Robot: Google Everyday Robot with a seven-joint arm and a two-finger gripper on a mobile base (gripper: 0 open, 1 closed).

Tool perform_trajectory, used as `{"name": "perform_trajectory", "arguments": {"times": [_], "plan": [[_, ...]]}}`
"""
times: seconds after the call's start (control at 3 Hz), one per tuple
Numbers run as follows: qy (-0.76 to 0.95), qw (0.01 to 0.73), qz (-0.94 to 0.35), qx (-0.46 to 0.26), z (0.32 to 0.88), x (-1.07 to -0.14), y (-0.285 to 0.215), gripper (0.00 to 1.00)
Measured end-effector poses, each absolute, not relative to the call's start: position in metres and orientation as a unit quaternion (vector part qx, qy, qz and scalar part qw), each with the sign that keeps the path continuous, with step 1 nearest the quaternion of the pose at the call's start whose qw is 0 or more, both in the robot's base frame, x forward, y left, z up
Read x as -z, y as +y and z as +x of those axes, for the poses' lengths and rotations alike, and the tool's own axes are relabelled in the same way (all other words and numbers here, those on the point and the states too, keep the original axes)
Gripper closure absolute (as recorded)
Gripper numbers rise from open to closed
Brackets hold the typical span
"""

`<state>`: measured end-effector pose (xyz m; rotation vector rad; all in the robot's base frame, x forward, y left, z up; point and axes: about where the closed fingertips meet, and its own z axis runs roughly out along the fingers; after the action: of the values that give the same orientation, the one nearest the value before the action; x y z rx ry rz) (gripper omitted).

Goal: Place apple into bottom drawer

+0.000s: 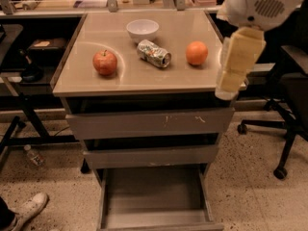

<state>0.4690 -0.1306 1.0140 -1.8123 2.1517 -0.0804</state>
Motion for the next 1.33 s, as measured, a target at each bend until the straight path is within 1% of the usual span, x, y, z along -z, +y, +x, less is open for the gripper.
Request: {"name": "perform_trajectory", "arguments": {"times": [0.33, 0.67, 1.0, 1.33], "plan": [[0.720, 0.186, -0.667, 0.042, 0.496, -1.041, -0.058, 0.00], [0.718, 0.199, -0.666, 0.045, 0.501, -1.043, -0.054, 0.00], [0.716, 0.217, -0.664, 0.014, 0.529, -1.039, -0.024, 0.00], [0.718, 0.210, -0.664, 0.002, 0.574, -1.028, 0.008, 0.00]]}}
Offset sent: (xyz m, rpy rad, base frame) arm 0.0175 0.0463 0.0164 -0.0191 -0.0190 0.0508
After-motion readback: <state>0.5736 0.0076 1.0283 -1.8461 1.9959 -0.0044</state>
